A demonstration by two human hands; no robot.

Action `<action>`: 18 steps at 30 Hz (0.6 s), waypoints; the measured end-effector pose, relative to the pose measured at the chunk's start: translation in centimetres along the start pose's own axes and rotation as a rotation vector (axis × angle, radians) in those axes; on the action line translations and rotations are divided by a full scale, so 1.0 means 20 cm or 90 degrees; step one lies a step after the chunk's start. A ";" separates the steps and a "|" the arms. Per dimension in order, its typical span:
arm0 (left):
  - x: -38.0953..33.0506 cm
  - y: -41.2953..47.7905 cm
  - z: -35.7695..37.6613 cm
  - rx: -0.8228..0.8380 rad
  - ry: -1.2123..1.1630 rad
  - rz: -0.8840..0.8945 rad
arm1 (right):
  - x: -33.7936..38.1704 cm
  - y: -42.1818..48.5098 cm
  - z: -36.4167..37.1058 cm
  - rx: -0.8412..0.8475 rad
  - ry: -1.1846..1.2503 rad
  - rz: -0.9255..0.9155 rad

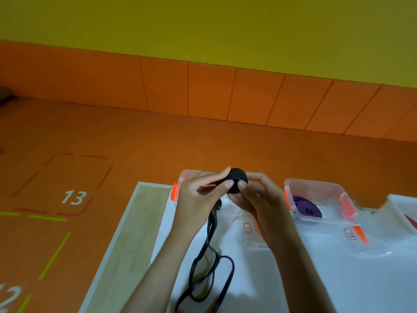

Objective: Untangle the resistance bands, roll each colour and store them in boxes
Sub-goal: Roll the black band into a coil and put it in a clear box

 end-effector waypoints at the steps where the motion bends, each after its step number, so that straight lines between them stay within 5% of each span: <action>1: 0.00 0.00 0.00 0.021 0.012 0.007 | -0.01 0.00 0.00 0.010 -0.007 0.004; 6: 0.01 0.01 -0.02 0.064 0.097 0.028 | 0.03 0.00 -0.02 0.017 -0.279 -0.054; 11: 0.05 0.00 -0.07 -0.016 0.042 -0.005 | 0.05 0.00 -0.01 0.039 -0.190 -0.032; 18: -0.02 0.01 -0.07 0.040 0.019 0.060 | 0.03 -0.01 0.02 0.084 -0.078 -0.045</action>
Point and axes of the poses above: each hand's wrist, its own y-axis towards the middle knuckle, its own z-axis out of the palm, x = y × z, the point moved 9 cm from there along y, towards the middle knuckle, and after that the axes turned 6 degrees about z, right-handed, at the moved point
